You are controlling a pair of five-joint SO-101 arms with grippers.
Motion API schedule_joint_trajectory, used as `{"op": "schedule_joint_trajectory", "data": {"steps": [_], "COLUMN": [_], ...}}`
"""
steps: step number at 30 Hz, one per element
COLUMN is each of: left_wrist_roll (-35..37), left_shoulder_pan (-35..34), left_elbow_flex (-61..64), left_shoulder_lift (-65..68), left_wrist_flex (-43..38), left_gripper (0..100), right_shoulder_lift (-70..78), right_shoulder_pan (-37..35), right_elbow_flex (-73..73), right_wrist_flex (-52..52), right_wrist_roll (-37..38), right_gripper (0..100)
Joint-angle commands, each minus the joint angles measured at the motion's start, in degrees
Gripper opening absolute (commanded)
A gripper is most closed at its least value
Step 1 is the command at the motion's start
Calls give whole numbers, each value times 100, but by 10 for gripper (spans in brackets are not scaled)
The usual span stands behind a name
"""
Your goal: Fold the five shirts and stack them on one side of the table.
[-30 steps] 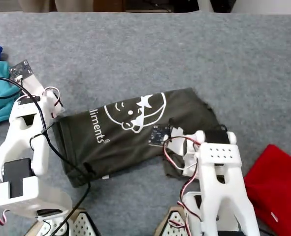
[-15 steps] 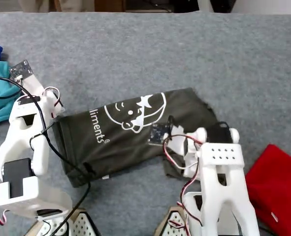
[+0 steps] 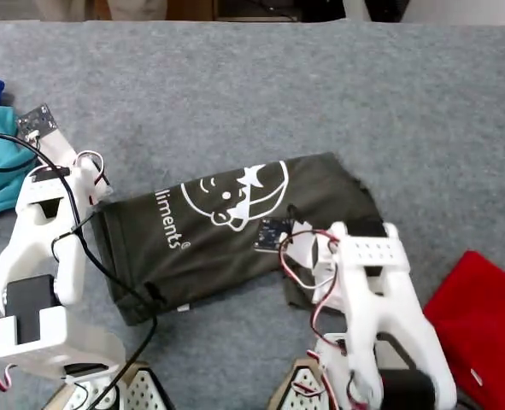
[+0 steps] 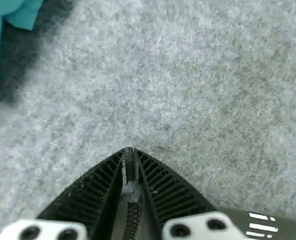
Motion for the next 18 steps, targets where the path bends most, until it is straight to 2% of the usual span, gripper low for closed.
{"op": "schedule_joint_trajectory", "data": {"steps": [1,5,12,18], "left_wrist_roll": [9,9,9,9], "left_shoulder_pan": [-18,-18,-18,-18], "left_elbow_flex": [-290,-290,-290,-290], "left_shoulder_lift": [-22,-22,-22,-22], "left_wrist_flex": [9,9,18,18], "left_gripper": [24,24,24,24], "right_shoulder_lift": [435,664,664,655], "right_shoulder_pan": [-48,-22,-40,-57], "right_elbow_flex": [-119,-347,-400,-418], "right_wrist_flex": [-281,-290,-316,-316], "right_wrist_roll": [-53,-62,-62,-255], "right_gripper": [185,181,27,8]}}
